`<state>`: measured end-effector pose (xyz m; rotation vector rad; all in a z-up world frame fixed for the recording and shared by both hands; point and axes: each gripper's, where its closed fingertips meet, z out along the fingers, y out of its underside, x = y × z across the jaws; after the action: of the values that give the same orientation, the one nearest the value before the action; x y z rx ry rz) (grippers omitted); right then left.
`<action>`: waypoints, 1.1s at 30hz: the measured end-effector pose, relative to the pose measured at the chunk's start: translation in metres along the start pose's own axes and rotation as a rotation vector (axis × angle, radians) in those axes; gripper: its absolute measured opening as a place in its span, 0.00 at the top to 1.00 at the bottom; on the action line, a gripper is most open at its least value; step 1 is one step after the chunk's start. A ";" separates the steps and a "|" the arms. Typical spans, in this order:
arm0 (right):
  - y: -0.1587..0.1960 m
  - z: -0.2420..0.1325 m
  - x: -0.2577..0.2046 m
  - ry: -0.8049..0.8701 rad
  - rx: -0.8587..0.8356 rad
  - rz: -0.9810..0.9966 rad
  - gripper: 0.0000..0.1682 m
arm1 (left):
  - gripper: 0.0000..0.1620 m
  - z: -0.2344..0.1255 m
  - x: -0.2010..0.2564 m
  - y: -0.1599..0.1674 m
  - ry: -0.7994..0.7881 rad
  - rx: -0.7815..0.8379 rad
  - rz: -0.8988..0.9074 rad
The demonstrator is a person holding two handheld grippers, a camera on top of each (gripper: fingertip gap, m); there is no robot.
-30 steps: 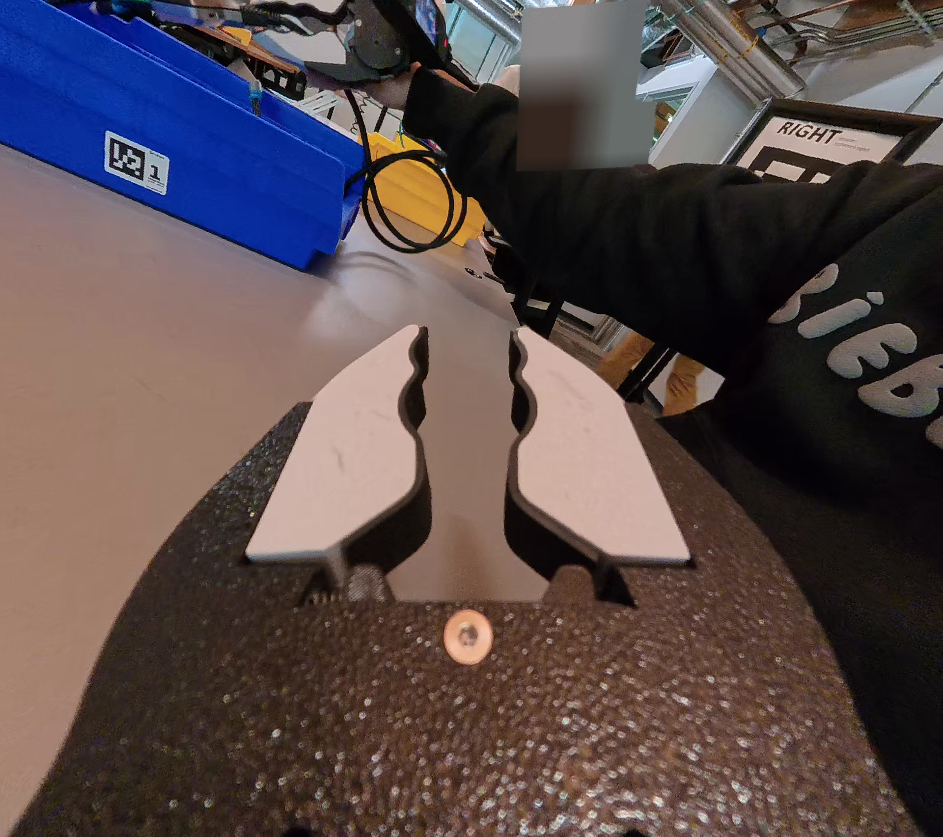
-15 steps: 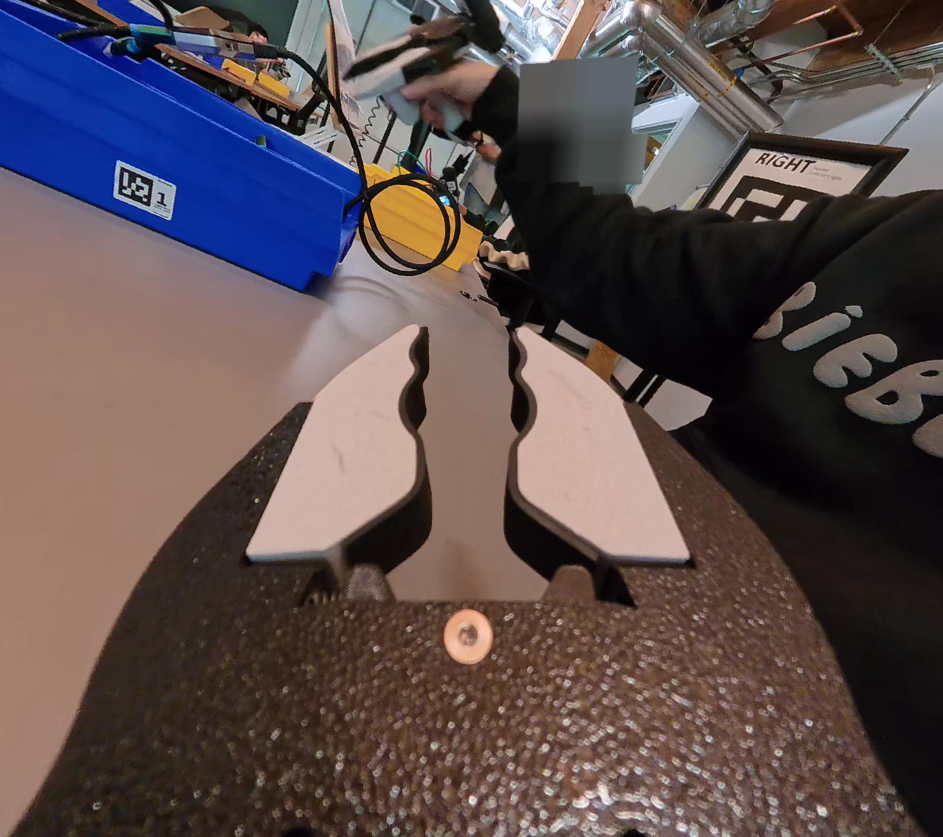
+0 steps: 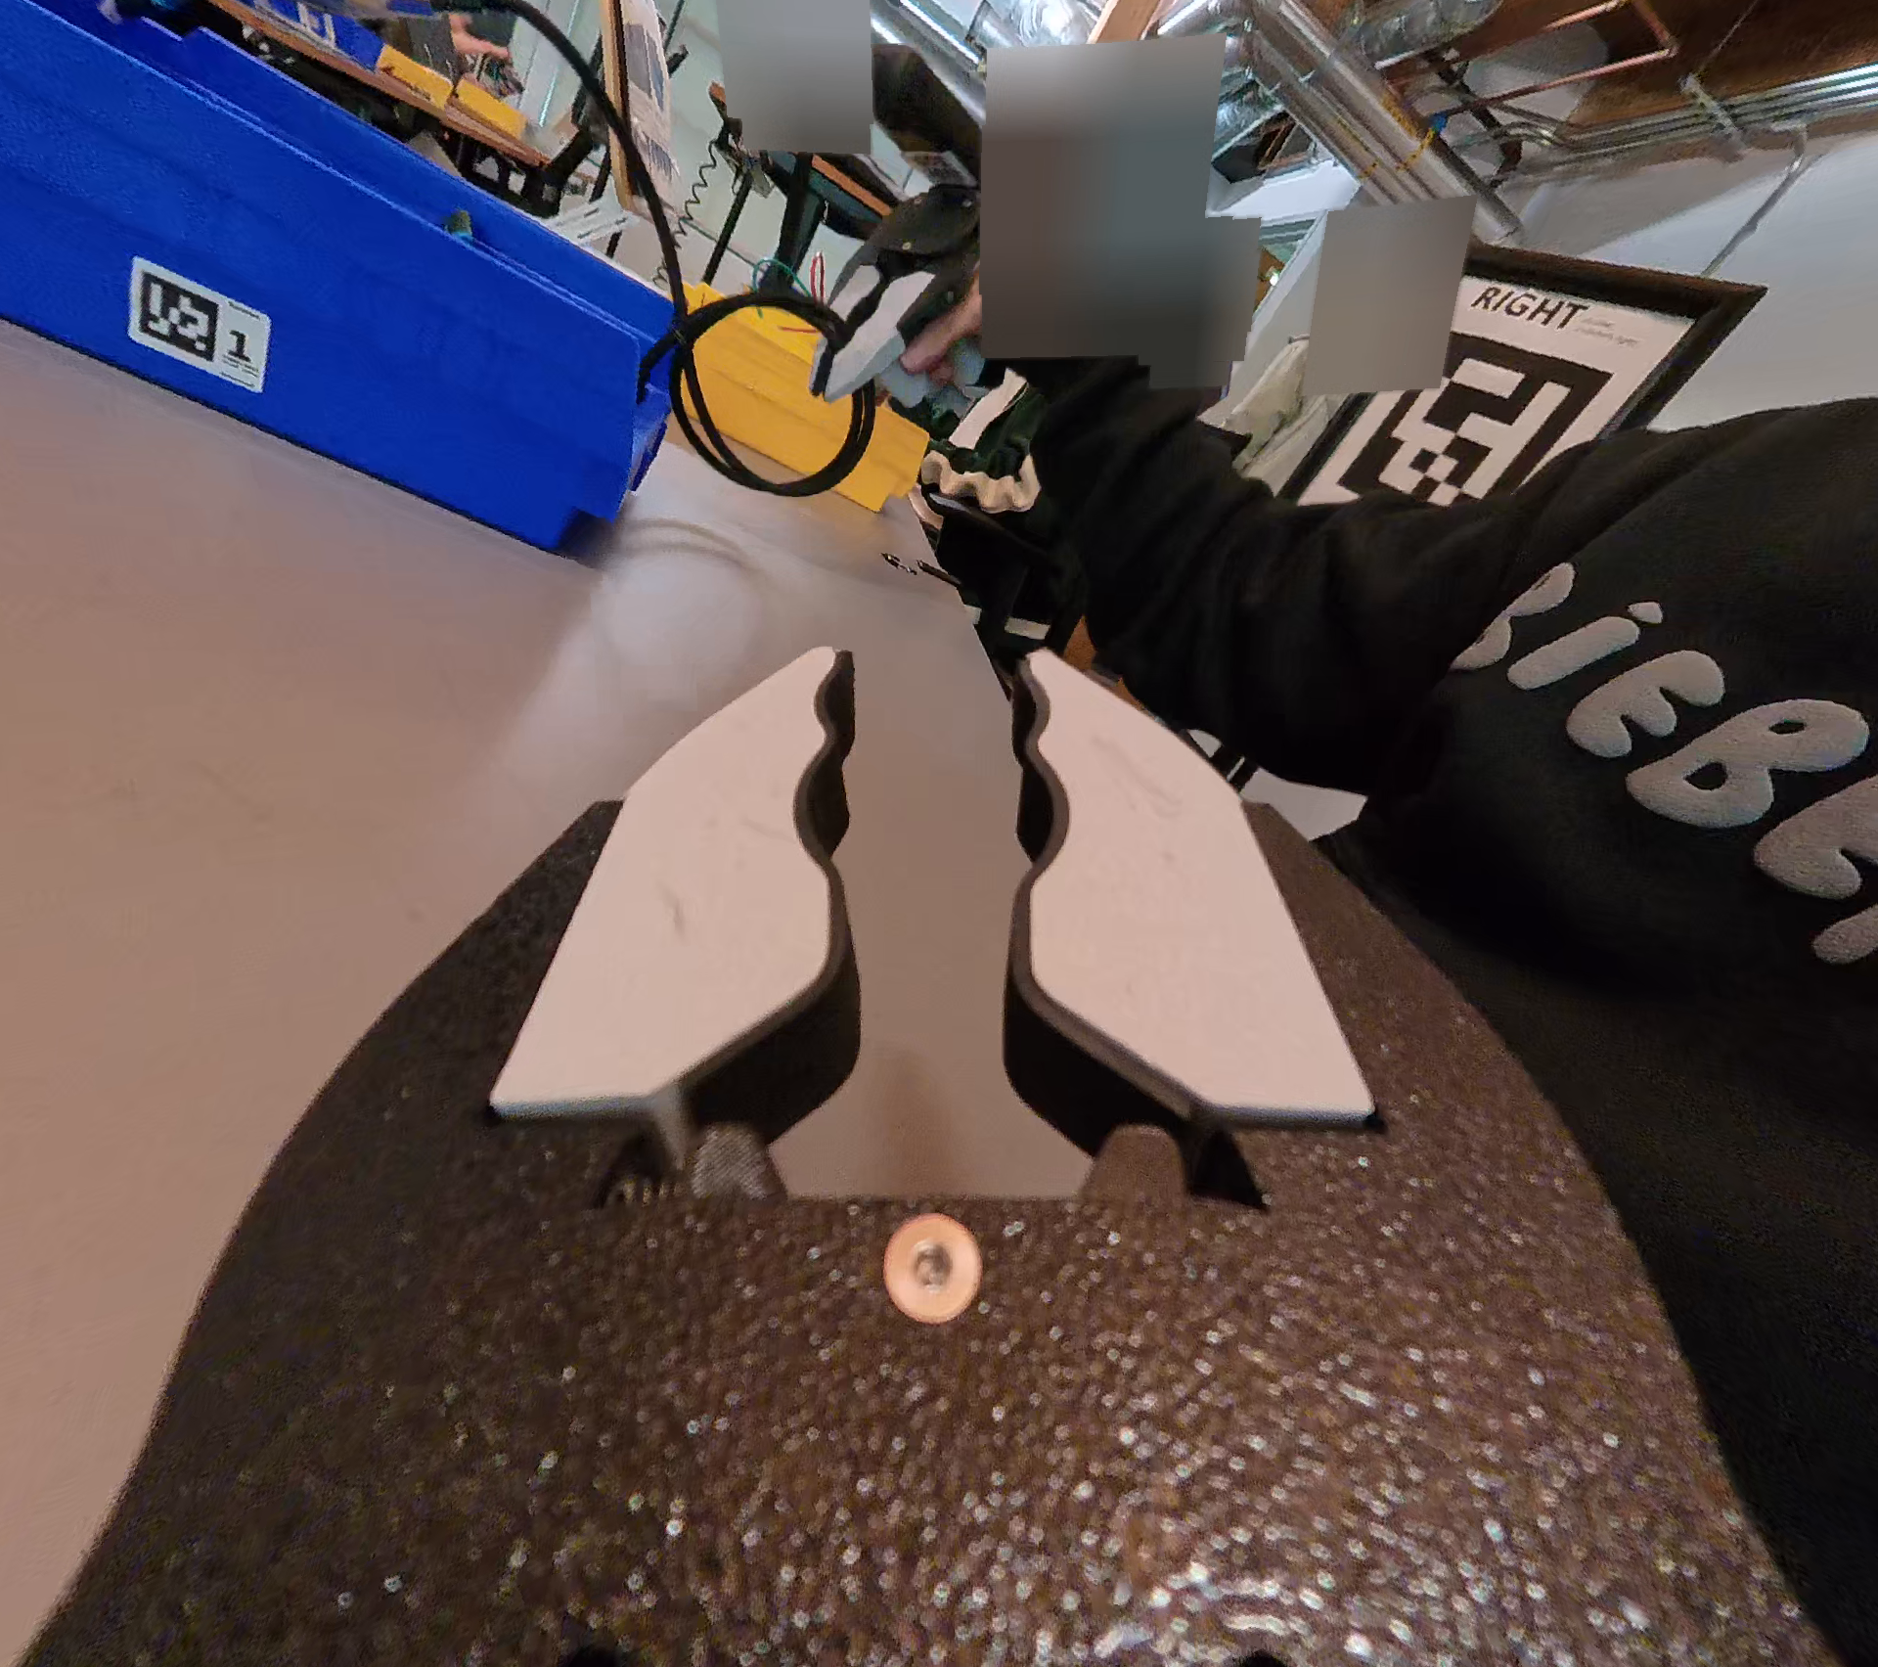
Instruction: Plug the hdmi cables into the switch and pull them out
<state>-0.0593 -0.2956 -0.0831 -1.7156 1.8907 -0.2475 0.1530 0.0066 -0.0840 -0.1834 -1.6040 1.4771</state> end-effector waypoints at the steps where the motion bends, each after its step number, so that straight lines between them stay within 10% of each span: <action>1: -0.019 -0.005 -0.007 -0.059 0.118 0.002 0.96 | 0.82 -0.001 0.000 -0.001 -0.001 0.009 -0.002; 7: -0.127 -0.025 -0.007 -0.212 0.806 0.299 0.95 | 0.82 0.000 0.000 0.000 0.009 0.005 -0.012; 15: -0.164 0.043 0.012 0.159 1.093 0.427 0.93 | 0.83 0.001 0.004 0.001 0.028 0.007 -0.019; 21: -0.147 0.090 0.013 0.157 1.040 0.430 0.93 | 0.83 0.001 0.005 0.001 0.035 0.013 -0.016; 27: -0.118 0.070 0.010 0.524 0.697 0.085 0.47 | 0.83 0.004 0.008 0.004 0.047 -0.017 -0.007; 33: -0.099 0.035 -0.008 0.683 0.712 -0.036 0.34 | 0.82 0.006 0.012 0.006 0.061 -0.034 0.019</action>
<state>0.0434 -0.2954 -0.0603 -1.2322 1.8457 -1.4757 0.1393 0.0117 -0.0826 -0.2612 -1.5833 1.4453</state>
